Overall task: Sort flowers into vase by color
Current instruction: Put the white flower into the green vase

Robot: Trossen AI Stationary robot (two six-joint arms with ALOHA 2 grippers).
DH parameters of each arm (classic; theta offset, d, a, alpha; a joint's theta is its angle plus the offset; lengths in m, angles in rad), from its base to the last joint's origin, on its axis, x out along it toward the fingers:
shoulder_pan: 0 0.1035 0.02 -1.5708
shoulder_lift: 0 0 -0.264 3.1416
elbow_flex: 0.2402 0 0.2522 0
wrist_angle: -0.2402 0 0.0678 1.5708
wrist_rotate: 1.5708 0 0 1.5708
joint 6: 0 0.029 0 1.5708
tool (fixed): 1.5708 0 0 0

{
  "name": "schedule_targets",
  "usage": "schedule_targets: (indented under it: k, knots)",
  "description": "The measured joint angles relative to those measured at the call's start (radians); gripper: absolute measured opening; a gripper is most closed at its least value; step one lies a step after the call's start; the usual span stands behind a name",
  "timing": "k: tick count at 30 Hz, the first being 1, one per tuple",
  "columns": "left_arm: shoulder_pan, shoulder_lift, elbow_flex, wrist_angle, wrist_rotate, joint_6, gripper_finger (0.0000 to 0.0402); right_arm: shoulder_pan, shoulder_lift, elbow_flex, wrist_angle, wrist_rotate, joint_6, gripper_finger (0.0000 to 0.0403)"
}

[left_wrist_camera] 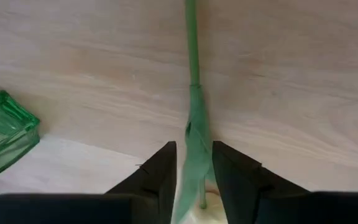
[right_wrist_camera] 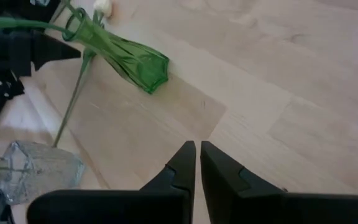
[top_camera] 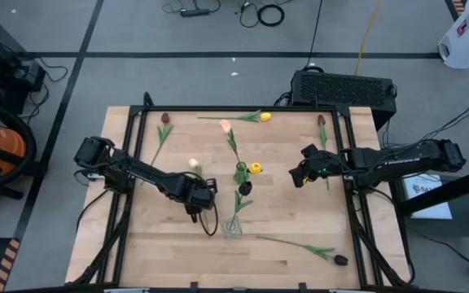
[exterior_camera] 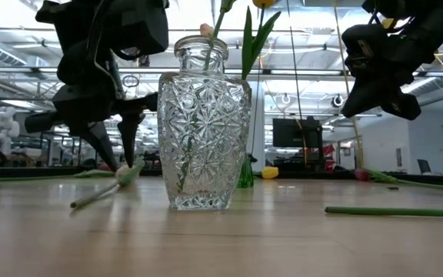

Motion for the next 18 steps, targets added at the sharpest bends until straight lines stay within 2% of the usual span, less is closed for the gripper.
schedule_targets:
  k: [3, 6, 14, 18]
  knots:
    - [0.001, 0.0, 0.0, -0.001, 0.0, -0.001, 0.0126, 0.0, 0.0, 0.0, 0.003, 0.017, 0.021, 0.0018]
    - [0.001, -0.004, 0.0, -0.004, -0.02, -0.085, 0.0131, 0.0, 0.0, 0.0, 0.003, 0.019, 0.034, 0.0018]
    - [0.013, -0.108, 0.001, -0.129, -0.023, -0.436, 0.0132, 0.0, 0.0, 0.0, -0.018, 0.018, -0.045, 0.0018]
    - [0.012, -0.2, 0.001, -0.197, 0.006, -0.719, 0.0132, 0.0, 0.0, 0.0, -0.037, 0.014, -0.095, 0.0018]
